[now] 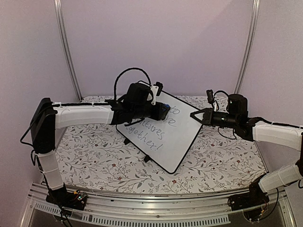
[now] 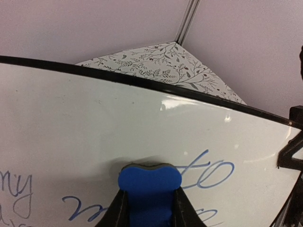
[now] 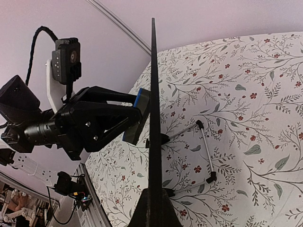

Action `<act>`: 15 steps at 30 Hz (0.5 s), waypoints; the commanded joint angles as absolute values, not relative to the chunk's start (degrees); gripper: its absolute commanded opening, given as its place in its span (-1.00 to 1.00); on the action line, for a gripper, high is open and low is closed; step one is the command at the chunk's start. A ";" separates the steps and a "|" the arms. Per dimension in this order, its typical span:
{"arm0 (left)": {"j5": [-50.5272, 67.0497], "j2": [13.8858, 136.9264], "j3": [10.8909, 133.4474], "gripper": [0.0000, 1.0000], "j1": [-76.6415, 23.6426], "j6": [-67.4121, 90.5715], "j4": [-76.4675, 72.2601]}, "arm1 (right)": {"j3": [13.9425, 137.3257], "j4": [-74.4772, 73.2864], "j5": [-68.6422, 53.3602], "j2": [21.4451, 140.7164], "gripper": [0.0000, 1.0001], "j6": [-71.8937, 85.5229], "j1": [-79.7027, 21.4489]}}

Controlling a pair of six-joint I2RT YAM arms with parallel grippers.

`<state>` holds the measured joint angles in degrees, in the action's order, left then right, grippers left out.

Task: Erase the whiteboard
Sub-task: Erase the center of the whiteboard.

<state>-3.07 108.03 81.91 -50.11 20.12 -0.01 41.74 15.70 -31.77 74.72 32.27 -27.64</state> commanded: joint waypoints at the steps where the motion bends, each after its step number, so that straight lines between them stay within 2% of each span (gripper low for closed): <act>1: -2.00 111.02 78.44 -1.00 -52.96 19.57 5.28 | 41.82 11.60 -41.84 76.86 -1.00 23.69 -32.67; 10: -4.61 110.12 77.86 -1.00 -53.31 18.91 6.15 | 42.54 11.69 -42.19 77.87 -1.00 23.64 -32.78; 15: -5.95 112.39 82.37 -1.00 -53.01 17.87 6.79 | 42.62 11.69 -42.15 78.18 -1.00 23.63 -33.08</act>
<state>-7.03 107.37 80.64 -51.51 19.42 -0.34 42.70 15.94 -32.29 75.99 32.03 -27.70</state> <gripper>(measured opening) 0.253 0.038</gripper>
